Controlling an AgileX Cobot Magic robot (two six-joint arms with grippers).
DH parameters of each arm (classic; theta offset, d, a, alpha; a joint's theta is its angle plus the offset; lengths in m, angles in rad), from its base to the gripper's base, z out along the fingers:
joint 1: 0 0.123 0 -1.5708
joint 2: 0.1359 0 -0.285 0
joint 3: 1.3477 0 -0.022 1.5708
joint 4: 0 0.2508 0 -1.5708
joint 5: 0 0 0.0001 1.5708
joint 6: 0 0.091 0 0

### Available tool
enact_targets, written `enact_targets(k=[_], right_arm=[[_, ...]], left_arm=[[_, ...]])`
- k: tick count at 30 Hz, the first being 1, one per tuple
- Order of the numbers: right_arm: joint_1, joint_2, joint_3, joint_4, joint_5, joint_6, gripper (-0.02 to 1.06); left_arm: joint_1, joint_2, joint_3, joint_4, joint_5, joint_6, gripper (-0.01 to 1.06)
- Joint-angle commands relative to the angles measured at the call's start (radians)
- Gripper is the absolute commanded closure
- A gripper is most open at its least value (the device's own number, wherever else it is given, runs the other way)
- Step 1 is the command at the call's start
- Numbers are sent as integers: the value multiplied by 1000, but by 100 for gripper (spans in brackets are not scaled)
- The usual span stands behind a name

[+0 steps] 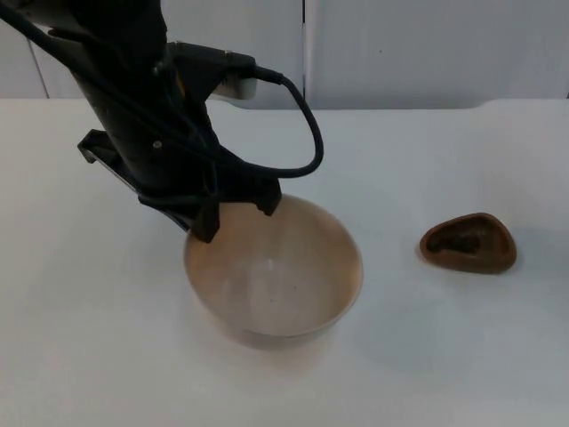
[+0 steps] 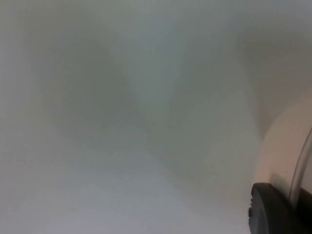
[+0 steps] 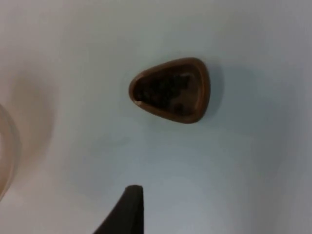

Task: Pick up the bowl with the left hand and pour the coffee beans from the cup into the bowl with the right hand.

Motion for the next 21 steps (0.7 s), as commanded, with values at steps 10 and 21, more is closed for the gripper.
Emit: enact_targets(k=[10, 21], right_arm=[[76, 225, -196, -123, 57, 135, 1], [69, 367, -300, -145, 57, 131, 8]], left_arm=[[-6, -3, 5, -6, -3, -1, 105], [-6, -3, 5, -8, -3, -1, 105]])
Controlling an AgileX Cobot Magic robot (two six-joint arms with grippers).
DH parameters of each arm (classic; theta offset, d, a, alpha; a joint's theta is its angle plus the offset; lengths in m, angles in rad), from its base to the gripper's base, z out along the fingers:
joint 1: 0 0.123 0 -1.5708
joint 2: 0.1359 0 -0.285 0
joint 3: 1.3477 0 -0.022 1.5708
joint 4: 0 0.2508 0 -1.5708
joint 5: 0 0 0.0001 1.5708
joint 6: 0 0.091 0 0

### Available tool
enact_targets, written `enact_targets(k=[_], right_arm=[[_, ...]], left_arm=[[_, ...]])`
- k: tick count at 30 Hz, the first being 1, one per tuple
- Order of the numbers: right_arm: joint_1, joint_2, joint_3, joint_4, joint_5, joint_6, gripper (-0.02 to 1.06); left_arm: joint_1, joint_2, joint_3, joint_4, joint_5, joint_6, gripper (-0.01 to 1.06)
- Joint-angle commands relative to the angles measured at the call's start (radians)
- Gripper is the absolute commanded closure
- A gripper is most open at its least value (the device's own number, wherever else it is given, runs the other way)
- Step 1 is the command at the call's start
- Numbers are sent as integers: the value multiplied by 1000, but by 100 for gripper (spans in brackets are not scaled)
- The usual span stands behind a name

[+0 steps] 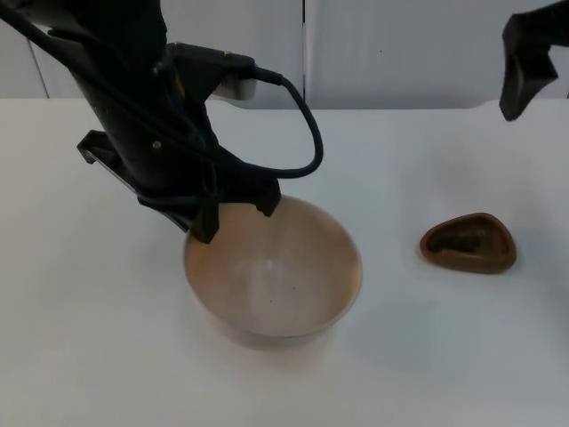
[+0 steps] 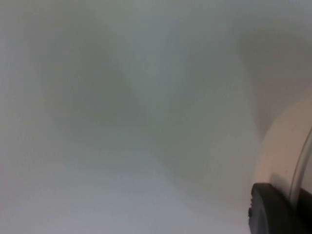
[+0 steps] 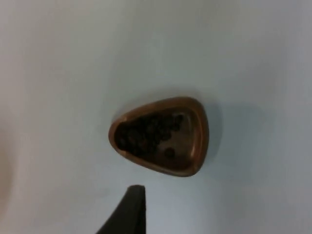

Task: Pick up the bowl with the left hand and pour the coffee beans from the cup into the bowl with the right hand.

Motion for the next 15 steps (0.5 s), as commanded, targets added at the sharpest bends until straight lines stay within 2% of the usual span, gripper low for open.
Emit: enact_targets(k=[1, 10, 15], right_arm=[[-9, 19, -11, -8, 6, 0, 8], [-50, 116, -11, -14, -32, 0, 9], [-50, 173, -11, -14, -72, 4, 13]], left_arm=[[-6, -3, 5, -11, -7, -1, 105], [-6, -3, 5, -26, -10, -1, 105], [-6, -3, 5, -26, -10, -1, 105]])
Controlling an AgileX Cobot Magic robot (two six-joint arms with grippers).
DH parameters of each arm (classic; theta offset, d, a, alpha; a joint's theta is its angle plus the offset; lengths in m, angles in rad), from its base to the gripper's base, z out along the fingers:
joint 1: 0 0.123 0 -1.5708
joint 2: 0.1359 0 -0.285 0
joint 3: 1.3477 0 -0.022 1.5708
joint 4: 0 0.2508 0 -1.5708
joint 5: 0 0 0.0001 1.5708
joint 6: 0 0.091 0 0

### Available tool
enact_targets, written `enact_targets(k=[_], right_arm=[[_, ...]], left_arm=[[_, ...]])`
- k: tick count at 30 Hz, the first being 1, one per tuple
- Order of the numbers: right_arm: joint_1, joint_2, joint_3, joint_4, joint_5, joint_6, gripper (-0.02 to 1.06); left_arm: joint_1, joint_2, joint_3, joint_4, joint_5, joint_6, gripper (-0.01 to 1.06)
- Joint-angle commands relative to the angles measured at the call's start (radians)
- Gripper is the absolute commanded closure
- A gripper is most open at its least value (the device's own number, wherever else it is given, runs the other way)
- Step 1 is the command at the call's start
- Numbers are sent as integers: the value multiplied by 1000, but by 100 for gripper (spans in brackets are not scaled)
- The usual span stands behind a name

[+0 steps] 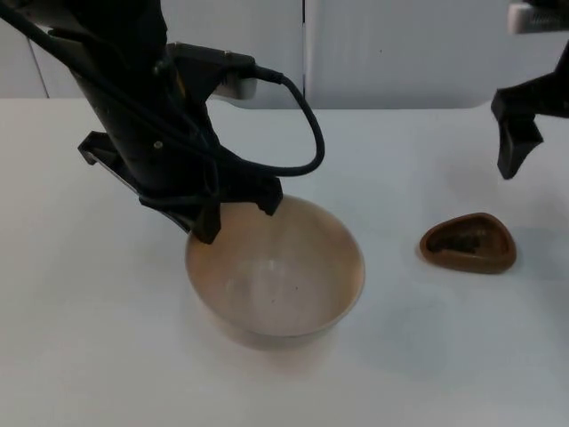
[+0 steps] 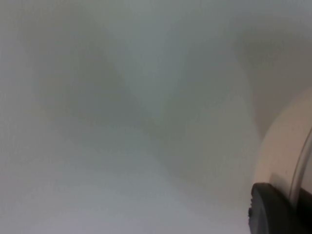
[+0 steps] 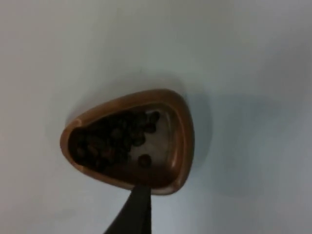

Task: Pick up the bowl with the left hand and pour the coffee beans from the cup into the bowl with the right hand.

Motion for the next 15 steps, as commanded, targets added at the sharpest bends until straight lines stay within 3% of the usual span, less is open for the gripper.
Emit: enact_targets(k=[1, 15], right_arm=[[-3, 17, -9, -6, -25, 4, 15], [-3, 131, -9, -20, -124, 8, 21]], left_arm=[[-6, -3, 5, -15, -10, -1, 105], [-6, -3, 5, -17, -10, -1, 105]])
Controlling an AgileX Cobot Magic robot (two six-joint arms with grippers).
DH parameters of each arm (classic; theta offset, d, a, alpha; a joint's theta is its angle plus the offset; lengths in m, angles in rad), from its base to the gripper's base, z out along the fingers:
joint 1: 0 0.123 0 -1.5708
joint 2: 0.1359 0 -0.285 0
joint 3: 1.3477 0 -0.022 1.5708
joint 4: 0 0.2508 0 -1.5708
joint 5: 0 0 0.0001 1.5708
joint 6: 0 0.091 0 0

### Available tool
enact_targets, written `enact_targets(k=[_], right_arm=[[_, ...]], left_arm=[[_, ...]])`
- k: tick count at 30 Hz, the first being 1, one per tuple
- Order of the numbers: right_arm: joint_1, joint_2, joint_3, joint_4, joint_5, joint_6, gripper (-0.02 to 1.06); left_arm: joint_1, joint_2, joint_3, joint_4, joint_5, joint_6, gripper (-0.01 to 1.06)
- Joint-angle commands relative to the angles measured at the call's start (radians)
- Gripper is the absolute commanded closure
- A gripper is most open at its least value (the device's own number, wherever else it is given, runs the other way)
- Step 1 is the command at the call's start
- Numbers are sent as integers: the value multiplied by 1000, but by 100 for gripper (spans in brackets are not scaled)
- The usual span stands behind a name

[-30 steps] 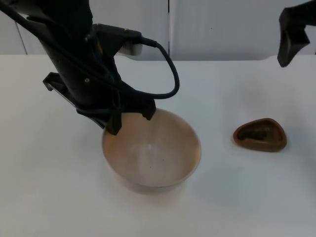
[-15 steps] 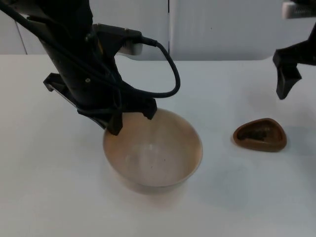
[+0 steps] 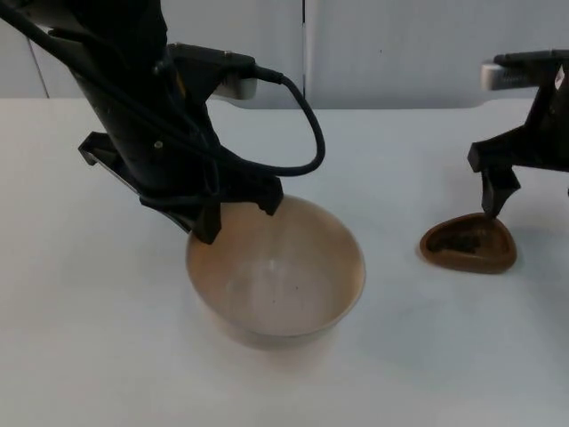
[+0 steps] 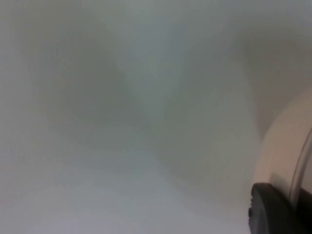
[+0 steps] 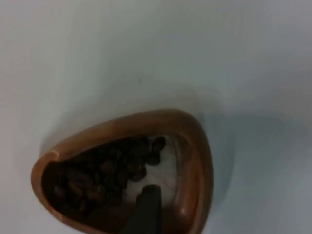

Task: Pick up the bowl with the left hand and pour the coffee beans from the cup into the bowl with the right hand.

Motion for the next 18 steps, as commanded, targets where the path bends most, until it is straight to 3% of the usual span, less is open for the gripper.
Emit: enact_targets(k=[1, 18], right_arm=[[-3, 9, -5, -1, -28, 6, 21], [-3, 113, -5, 20, -79, 6, 23]], left_arm=[[-6, -3, 5, -14, -10, -1, 105], [-6, -3, 5, -16, -14, -1, 105]])
